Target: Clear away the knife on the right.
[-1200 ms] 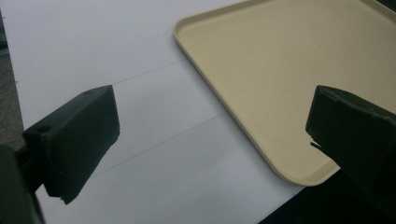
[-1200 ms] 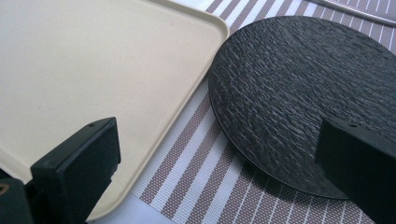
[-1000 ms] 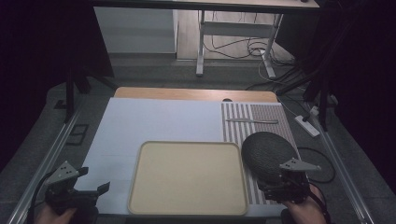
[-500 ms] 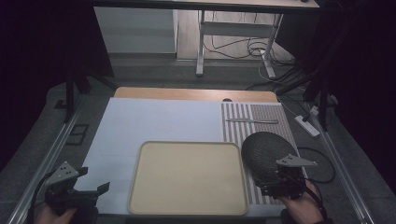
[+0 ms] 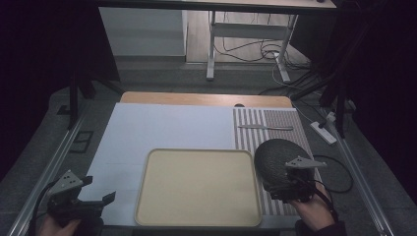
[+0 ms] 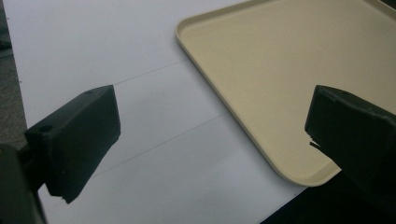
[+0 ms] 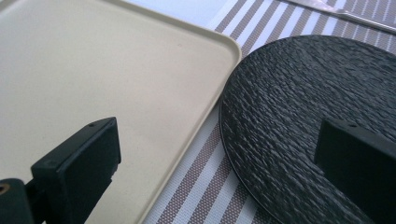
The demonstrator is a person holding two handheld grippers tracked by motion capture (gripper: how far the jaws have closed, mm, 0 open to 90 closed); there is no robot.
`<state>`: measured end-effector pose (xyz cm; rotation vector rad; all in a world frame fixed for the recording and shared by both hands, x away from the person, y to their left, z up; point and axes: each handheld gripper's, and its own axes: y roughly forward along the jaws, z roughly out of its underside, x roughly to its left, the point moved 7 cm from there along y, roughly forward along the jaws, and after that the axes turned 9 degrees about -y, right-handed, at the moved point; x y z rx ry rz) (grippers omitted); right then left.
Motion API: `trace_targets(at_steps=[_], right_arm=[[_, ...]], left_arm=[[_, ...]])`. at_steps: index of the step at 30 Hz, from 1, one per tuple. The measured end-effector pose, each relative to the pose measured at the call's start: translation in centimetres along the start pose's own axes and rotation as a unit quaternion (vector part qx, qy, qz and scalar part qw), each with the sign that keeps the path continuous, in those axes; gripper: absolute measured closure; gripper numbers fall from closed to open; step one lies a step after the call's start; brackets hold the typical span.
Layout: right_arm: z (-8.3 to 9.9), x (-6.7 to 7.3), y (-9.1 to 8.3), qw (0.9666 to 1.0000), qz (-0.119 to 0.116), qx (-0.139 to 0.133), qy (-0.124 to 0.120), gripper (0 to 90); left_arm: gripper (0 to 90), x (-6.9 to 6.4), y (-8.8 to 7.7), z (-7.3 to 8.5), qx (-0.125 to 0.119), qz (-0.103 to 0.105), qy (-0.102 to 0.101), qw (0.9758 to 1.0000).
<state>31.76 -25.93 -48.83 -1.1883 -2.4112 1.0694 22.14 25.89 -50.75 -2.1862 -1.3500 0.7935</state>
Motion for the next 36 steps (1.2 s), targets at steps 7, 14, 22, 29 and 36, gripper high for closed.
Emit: trace_targets(at_steps=[7, 14, 22, 29, 36], right_arm=[[-0.4, -0.1, 0.9, 0.9995, -0.007, 0.010, -0.028, 1.4], [-1.0, -0.6, 2.2, 0.9993, -0.001, 0.019, -0.033, 1.4], [-1.7, -1.3, 3.4, 0.9989, 0.004, 0.025, -0.040, 1.4], [-2.2, -1.9, 4.2, 0.9986, 0.008, 0.029, -0.043, 1.4], [-2.9, -2.6, 5.2, 0.9986, 0.009, 0.028, -0.043, 1.4]], left_arm=[[3.1, 0.0, 0.0, 0.0, 0.001, -0.001, 0.000, 1.0000], [3.1, 0.0, 0.0, 0.0, 0.001, -0.001, 0.001, 1.0000], [3.1, 0.0, 0.0, 0.0, 0.001, -0.001, 0.002, 1.0000], [3.1, 0.0, 0.0, 0.0, 0.002, -0.001, 0.002, 1.0000], [3.1, 0.0, 0.0, 0.0, 0.002, -0.001, 0.003, 1.0000]])
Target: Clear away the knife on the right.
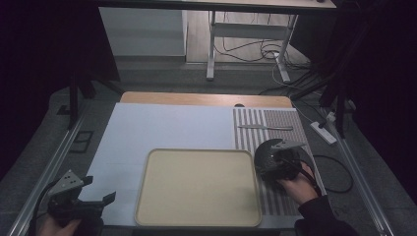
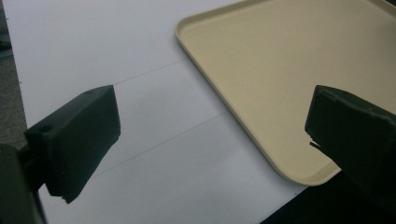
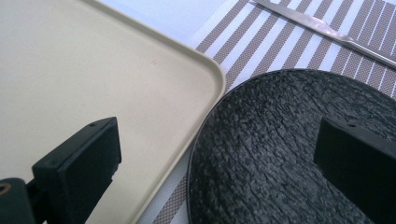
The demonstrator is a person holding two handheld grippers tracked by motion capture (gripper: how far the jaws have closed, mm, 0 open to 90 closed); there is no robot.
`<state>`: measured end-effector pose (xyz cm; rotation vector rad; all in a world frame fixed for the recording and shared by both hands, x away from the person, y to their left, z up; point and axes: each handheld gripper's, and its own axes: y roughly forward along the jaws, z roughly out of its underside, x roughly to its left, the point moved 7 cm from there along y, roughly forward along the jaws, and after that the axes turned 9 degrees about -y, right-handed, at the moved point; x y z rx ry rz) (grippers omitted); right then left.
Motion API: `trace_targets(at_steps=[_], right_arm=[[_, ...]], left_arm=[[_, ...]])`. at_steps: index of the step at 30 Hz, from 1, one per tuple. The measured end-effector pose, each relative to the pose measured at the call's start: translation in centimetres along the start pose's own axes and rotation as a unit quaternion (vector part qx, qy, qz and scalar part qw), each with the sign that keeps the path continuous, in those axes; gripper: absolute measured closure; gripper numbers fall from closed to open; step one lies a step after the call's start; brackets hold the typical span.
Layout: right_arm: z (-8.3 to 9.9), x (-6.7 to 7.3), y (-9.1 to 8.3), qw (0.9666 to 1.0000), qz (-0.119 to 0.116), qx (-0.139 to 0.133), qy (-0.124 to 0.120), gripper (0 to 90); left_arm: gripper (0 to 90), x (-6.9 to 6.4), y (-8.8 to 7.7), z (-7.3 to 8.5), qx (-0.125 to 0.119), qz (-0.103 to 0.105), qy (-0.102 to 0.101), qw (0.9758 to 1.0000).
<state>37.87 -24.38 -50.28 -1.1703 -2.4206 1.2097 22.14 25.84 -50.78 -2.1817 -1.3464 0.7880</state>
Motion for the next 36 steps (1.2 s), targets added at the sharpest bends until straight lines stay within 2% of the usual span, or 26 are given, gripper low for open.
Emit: trace_targets(at_steps=[8, 19, 30, 36], right_arm=[[-0.7, -0.8, 1.1, 0.9999, 0.009, 0.009, 0.001, 1.6], [-1.0, -2.3, 2.8, 0.9993, 0.021, 0.027, 0.016, 1.6], [-1.1, -3.5, 4.0, 0.9981, 0.017, 0.044, 0.039, 1.4], [-1.2, -4.2, 4.3, 0.9976, 0.015, 0.051, 0.044, 1.4]], left_arm=[[3.1, 0.0, 0.0, 0.0, 0.000, 0.000, 0.000, 1.0000], [3.1, 0.0, 0.0, 0.0, 0.000, 0.000, 0.000, 1.0000], [3.1, 0.0, 0.0, 0.0, 0.001, -0.001, 0.001, 1.0000], [3.1, 0.0, 0.0, 0.0, 0.001, -0.001, 0.002, 1.0000]])
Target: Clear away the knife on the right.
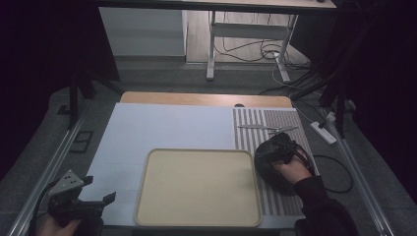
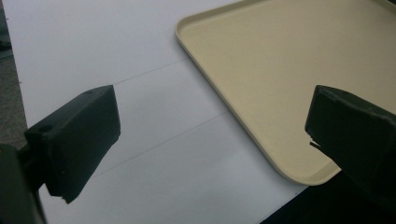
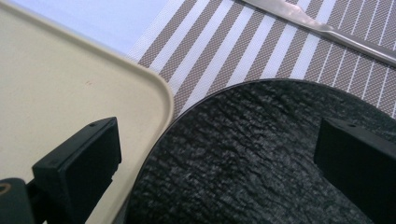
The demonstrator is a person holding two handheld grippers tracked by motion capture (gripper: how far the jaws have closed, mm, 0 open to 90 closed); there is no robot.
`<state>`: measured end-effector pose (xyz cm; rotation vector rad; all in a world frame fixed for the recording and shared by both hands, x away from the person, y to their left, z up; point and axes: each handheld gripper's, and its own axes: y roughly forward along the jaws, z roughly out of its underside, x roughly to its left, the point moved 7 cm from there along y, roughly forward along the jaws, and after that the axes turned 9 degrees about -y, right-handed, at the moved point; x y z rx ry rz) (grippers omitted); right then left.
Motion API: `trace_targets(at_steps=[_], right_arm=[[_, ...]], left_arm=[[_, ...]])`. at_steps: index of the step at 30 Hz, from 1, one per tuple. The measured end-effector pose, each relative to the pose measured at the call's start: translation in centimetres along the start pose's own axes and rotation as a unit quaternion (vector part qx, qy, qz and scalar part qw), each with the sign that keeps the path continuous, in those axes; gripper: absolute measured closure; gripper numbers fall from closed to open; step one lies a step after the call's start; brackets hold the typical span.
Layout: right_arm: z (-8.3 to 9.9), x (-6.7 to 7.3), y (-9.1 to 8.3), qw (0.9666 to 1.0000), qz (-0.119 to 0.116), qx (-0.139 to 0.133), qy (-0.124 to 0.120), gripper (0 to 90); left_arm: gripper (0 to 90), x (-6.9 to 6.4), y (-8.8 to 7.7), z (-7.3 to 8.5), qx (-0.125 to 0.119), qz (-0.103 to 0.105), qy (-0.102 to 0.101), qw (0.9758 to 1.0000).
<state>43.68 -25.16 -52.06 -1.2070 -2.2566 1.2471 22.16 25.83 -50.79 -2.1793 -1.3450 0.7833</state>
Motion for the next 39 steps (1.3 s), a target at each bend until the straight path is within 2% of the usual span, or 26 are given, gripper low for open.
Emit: trace_targets(at_steps=[15, 27, 32, 35, 37, 39], right_arm=[[-1.2, -2.5, 2.0, 0.9997, 0.014, 0.013, -0.014, 1.4], [-2.2, -5.0, 3.6, 0.9993, 0.030, 0.020, 0.001, 1.4], [-2.3, -6.6, 4.7, 0.9988, 0.039, 0.029, 0.006, 1.6], [-2.5, -7.4, 4.9, 0.9988, 0.039, 0.027, 0.010, 8.4], [-2.8, -7.9, 4.8, 0.9993, 0.028, 0.022, 0.012, 23.2], [-3.0, -8.5, 4.9, 0.9992, 0.033, 0.022, 0.010, 29.9]], left_arm=[[3.1, 0.0, 0.0, 0.0, 0.000, 0.000, 0.002, 1.0000], [3.1, 0.0, 0.0, 0.0, 0.001, 0.001, 0.001, 1.0000], [3.1, 0.0, 0.0, 0.0, 0.001, 0.001, 0.002, 1.0000], [3.1, 0.0, 0.1, 0.0, 0.002, 0.000, 0.003, 1.0000], [3.1, 0.0, 0.1, 0.0, 0.002, 0.000, 0.003, 1.0000], [3.1, 0.0, 0.1, 0.0, 0.002, 0.000, 0.002, 1.0000]])
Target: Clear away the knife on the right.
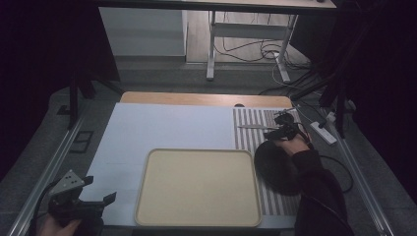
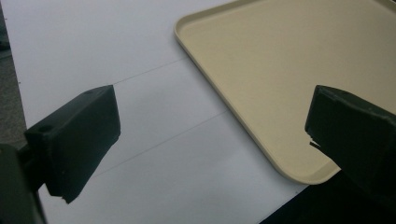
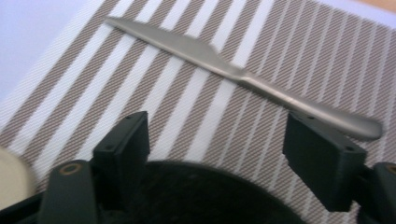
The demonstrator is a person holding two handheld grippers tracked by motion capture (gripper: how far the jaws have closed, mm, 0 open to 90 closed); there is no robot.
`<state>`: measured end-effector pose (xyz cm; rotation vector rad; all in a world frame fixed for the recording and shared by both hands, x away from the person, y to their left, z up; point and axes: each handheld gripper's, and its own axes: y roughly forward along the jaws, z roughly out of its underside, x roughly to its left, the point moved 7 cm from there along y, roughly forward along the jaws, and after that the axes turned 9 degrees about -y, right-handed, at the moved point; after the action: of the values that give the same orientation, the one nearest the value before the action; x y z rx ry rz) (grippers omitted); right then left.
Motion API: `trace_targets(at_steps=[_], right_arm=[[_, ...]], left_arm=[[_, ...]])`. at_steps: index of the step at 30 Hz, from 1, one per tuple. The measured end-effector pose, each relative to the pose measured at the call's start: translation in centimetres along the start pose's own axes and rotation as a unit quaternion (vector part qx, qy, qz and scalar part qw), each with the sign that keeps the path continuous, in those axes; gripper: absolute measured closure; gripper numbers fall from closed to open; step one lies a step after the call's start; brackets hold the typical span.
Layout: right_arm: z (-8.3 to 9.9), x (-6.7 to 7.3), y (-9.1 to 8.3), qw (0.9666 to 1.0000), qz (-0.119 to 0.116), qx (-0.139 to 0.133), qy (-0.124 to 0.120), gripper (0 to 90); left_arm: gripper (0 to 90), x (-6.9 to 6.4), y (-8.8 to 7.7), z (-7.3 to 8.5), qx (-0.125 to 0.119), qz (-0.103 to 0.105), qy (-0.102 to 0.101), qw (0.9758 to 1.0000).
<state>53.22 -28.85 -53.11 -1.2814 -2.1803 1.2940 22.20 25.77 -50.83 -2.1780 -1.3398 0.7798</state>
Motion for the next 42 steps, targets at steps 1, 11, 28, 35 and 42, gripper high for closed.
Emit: trace_targets(at_steps=[1, 11, 28, 35, 42], right_arm=[[-0.1, -0.3, 0.1, 1.0000, 0.003, 0.001, -0.001, 34.5], [-0.6, -2.8, 2.0, 0.9993, -0.018, 0.025, 0.019, 81.4], [-0.8, -6.6, 5.2, 0.9976, 0.050, 0.042, 0.022, 90.0], [0.4, -6.3, 4.5, 0.9971, 0.004, 0.073, 0.022, 90.0], [1.6, -5.3, 3.2, 0.9922, -0.055, 0.110, 0.016, 90.0]], left_arm=[[3.1, 0.0, 0.0, 0.0, 0.000, 0.000, 0.000, 1.0000], [3.2, -0.1, 0.2, 0.0, 0.007, -0.003, 0.005, 1.0000], [3.2, 0.0, 0.1, 0.0, 0.005, -0.002, 0.002, 1.0000], [3.2, 0.0, 0.1, 0.0, 0.005, -0.003, 0.003, 1.0000], [3.2, -0.1, 0.1, 0.0, 0.005, -0.004, 0.004, 1.0000]])
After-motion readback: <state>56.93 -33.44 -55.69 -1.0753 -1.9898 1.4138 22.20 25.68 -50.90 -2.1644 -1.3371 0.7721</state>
